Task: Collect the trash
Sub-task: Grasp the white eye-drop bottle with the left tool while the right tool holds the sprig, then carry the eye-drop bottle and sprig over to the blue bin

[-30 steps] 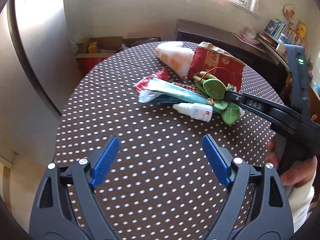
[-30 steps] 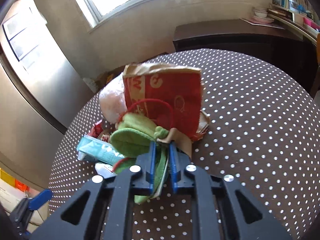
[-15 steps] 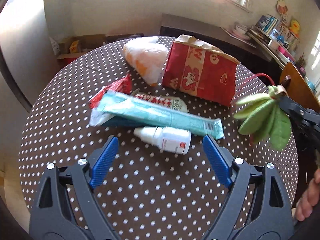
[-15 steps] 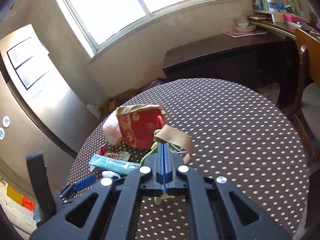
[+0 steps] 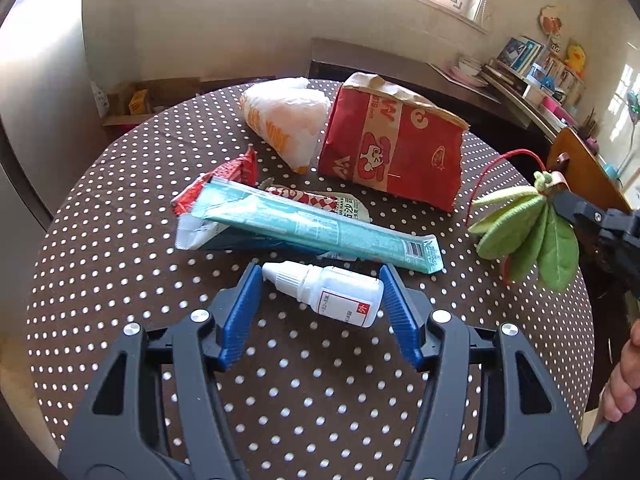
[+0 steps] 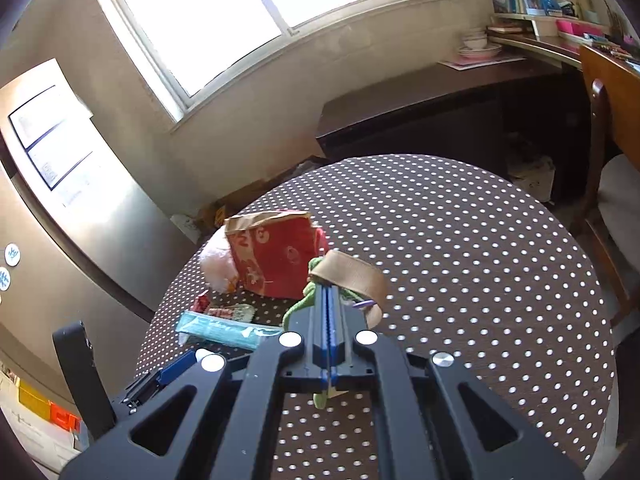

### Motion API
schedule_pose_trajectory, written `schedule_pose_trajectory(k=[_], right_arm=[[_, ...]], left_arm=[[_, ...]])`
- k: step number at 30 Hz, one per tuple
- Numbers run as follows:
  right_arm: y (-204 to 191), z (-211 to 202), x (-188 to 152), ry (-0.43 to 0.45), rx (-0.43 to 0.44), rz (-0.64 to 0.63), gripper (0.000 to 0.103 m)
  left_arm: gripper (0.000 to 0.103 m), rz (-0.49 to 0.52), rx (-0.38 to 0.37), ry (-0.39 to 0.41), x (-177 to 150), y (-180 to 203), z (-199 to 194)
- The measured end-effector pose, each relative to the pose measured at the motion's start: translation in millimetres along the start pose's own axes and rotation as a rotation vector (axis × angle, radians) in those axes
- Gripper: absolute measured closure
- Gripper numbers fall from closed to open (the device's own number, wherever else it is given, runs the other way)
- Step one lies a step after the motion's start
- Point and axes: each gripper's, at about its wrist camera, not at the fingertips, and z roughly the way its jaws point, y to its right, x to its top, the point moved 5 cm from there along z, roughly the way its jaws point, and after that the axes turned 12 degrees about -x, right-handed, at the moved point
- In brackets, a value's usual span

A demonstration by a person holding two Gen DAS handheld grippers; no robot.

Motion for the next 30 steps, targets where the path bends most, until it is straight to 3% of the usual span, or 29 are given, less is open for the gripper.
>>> schedule_pose_trajectory(k=[8, 23, 30], right_arm=[[-49.8, -13.4, -8.7, 0.014, 0.073, -0.069, 0.101], [-178.2, -29.4, -55.8, -0.039, 0.255, -0.27, 0.101], [-239.2, -36.1, -89.4, -0.076, 0.327, -0.357, 0.101]], left_arm=[[0.043, -0.021, 0.036, 0.062, -0.4, -10.1, -31.1], [0.043, -0.151, 0.171, 0.212, -35.5, -95.0, -141.0], [0.043, -0.21, 0.236, 0.245, -59.9, -133.6, -179.2]])
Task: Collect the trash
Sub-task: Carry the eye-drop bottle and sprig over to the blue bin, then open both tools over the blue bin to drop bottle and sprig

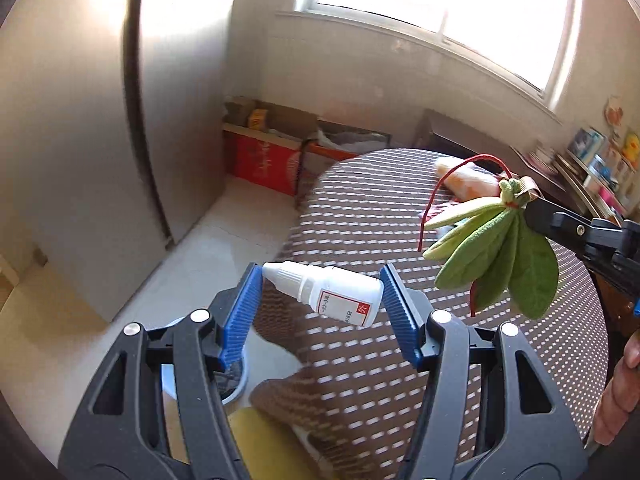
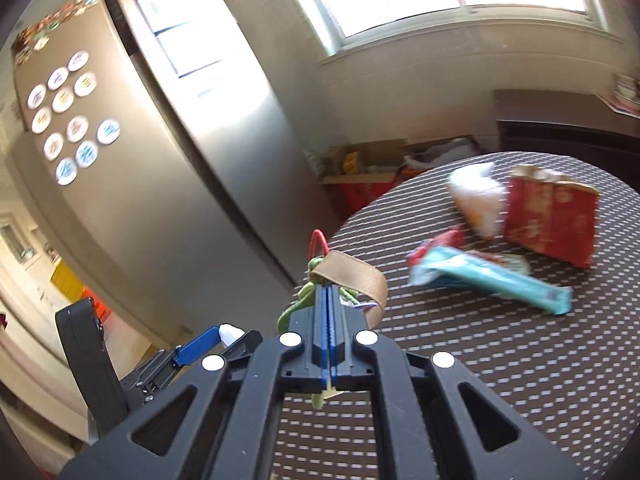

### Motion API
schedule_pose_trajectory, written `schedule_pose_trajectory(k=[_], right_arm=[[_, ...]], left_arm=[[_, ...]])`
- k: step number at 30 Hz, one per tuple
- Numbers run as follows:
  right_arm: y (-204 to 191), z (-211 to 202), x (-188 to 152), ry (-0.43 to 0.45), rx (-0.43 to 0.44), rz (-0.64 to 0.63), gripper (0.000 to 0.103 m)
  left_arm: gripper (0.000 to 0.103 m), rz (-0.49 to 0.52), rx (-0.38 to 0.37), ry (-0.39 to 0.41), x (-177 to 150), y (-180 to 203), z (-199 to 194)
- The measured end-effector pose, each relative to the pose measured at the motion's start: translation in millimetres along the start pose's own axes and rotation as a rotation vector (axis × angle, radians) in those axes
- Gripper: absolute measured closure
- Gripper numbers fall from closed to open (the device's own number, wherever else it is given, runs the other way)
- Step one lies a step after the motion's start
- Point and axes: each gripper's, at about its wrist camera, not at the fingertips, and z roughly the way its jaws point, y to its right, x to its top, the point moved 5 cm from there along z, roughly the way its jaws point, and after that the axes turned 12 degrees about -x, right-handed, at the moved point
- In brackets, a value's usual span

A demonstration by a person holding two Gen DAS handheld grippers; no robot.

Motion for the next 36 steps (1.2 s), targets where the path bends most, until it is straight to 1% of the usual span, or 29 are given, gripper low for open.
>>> schedule_pose_trajectory(k=[8, 14, 18, 24, 26, 27, 28, 29, 31, 36], right_arm=[[-69.4, 25.3, -15.7, -0.061, 0.063, -0.092, 0.101], [-116.6, 51.6, -27.3, -0.115, 0.09, -0.139, 0.101], [-137.1, 65.7, -32.5, -0.138, 0.092, -0.166, 0.101], [-164.0, 85.5, -36.8, -0.162, 0.086, -0.194, 0.101], [-171.1, 91.9, -37.1, -0.17, 0.083, -0.201, 0.101], [-171.6, 93.7, -37.4, -0.172, 0.083, -0.203, 0.101], [-175.0, 96.2, -37.7, -0.175, 0.082, -0.207, 0.101], [-182.1, 99.7, -38.0, -0.177, 0.079, -0.211, 0.101], [-187.4, 105.6, -40.2, -0.188, 0.076, -0.22, 0.101], [-200.5, 122.8, -50.9, -0.225, 0.069, -0.245, 0.101]], left_arm=[[0.043, -0.088, 0.081, 0.019, -9.7, -63.3, -27.2], [0.043, -0.155, 0.133, 0.009, -23.0, -108.6, -38.5], [0.043, -0.184, 0.146, -0.001, -30.5, -131.1, -40.5], [0.043, -0.217, 0.154, -0.009, -33.4, -157.9, -36.6], [0.04, -0.232, 0.172, -0.012, -33.9, -165.0, -33.3], [0.028, -0.245, 0.185, -0.018, -34.9, -169.6, -31.2], [0.025, -0.268, 0.206, -0.023, -35.4, -176.2, -28.7], [0.025, -0.282, 0.209, -0.024, -33.9, -180.0, -28.1], [0.025, -0.303, 0.183, -0.03, -35.7, -188.4, -26.2], [0.025, -0.331, 0.216, -0.033, -40.5, -206.6, -28.5]])
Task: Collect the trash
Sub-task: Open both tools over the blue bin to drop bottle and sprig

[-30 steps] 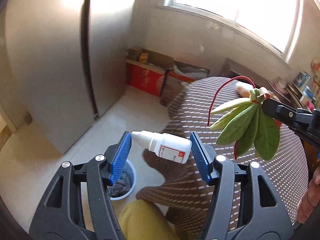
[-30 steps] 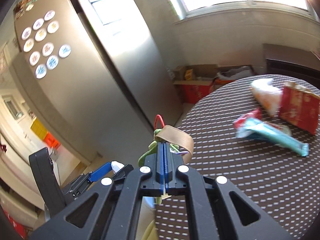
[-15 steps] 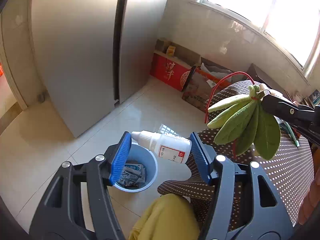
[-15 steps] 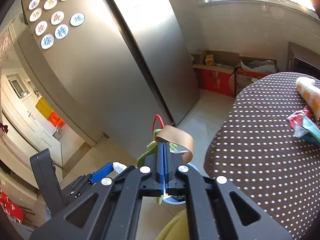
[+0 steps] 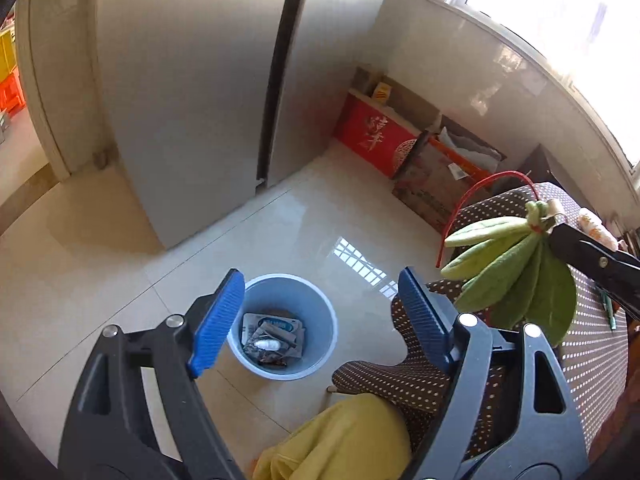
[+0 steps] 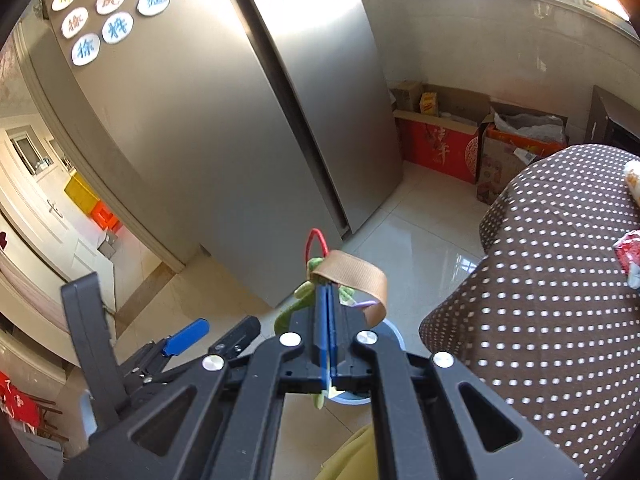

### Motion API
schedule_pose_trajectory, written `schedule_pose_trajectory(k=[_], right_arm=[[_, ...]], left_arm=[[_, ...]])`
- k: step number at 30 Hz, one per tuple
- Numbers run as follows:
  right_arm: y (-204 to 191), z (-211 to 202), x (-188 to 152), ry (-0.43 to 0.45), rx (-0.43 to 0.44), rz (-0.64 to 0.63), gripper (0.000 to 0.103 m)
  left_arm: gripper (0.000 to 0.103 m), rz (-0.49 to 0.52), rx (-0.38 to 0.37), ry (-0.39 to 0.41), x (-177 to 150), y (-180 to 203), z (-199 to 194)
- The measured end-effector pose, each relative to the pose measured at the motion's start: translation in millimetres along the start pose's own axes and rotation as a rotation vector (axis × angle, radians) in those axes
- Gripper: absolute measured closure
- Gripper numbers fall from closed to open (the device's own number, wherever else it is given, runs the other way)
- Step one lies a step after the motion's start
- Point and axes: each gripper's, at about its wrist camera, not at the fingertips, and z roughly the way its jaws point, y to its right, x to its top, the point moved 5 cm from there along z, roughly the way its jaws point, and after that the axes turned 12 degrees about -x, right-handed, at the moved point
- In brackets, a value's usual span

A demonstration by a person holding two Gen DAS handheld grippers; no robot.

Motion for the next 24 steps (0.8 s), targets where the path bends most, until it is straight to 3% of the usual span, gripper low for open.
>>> schedule_pose_trajectory(k=[8, 10, 11, 12, 16, 24], right_arm=[[-33.2, 41.1, -1.7, -0.067, 0.023, -0.068, 0.098], [-37.6, 45.8, 2.0, -0.044, -0.006, -0.083, 0.077], [-38.3, 46.5, 1.7, -0.036, -0.008, -0.084, 0.06], [-40.0, 46.2, 2.2, -0.024, -0.005, -0.083, 0.057], [-39.9, 45.1, 0.8, -0.03, -0.005, -0.085, 0.057], [-31.5, 30.4, -6.2, -0.033, -0.011, -0.079, 0.057]], left_arm=[[0.025, -0.039, 0.065, -0.002, -4.1, -34.2, -8.7], [0.025, -0.037, 0.08, 0.0, -6.1, -40.1, -15.9], [0.025, -0.038, 0.086, 0.002, -6.5, -42.7, -16.9], [0.025, -0.041, 0.097, 0.003, -7.5, -47.0, -19.3], [0.025, -0.048, 0.142, 0.004, -11.3, -58.6, -24.5], [0.025, -0.063, 0.129, 0.024, -14.3, -55.7, -34.9]])
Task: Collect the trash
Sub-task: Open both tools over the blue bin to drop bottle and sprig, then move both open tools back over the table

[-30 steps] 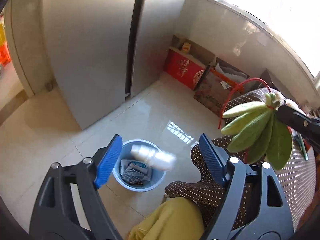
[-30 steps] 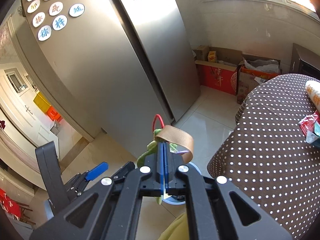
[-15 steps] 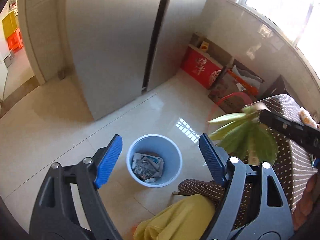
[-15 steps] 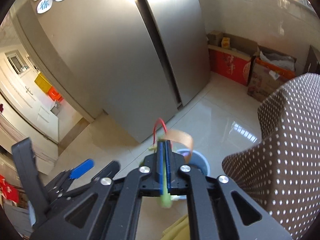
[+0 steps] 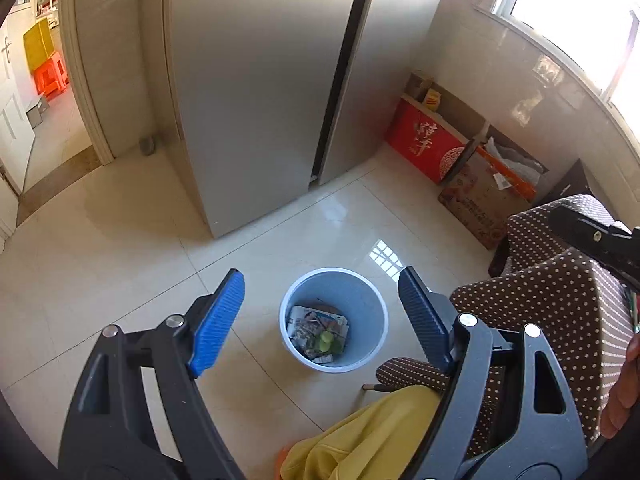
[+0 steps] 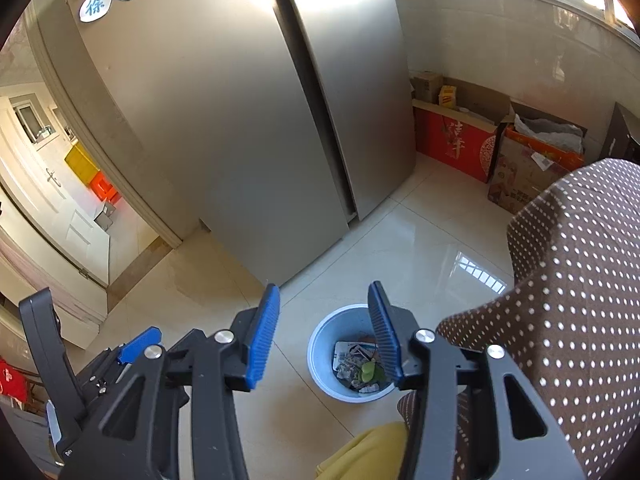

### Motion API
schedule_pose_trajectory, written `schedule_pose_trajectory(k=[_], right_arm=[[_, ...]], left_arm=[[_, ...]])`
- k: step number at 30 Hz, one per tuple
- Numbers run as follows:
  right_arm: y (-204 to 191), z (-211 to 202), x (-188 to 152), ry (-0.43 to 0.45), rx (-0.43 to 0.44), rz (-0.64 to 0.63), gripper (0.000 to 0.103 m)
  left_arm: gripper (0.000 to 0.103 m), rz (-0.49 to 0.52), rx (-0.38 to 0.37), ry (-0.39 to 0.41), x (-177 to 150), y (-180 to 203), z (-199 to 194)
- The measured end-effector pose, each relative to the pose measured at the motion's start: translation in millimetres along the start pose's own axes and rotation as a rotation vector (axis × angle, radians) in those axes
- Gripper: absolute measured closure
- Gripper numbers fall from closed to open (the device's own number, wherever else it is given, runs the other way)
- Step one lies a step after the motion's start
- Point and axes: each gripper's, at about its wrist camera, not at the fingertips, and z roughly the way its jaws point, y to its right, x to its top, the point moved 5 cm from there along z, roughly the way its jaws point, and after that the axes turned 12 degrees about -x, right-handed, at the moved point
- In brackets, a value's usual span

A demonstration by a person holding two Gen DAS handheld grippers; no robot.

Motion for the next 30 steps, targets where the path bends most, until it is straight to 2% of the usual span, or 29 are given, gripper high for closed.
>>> schedule_pose_trajectory(k=[5, 8, 14, 22, 30], right_arm=[[10.4, -18.1, -7.6, 0.015, 0.007, 0.01, 0.057], [20.8, -29.3, -11.3, 0.028, 0.007, 0.025, 0.057], [50.4, -56.7, -17.0, 0.07, -0.009, 0.065, 0.05], [118.0, -97.3, -23.8, 0.148, -0.077, 0.167, 0.045], [208.0, -121.4, -39.9, 0.179, -0.165, 0.3, 0.035]], left_arm=[[0.025, 0.009, -0.022, 0.025, 1.7, 10.3, -13.4], [0.025, 0.029, -0.005, 0.045, 2.8, 19.7, -23.7], [0.025, 0.081, -0.017, 0.073, 3.8, 52.2, -41.6], [0.025, 0.17, -0.077, 0.074, -1.5, 116.2, -45.4], [0.025, 0.27, -0.144, 0.054, -13.4, 190.5, -38.9]])
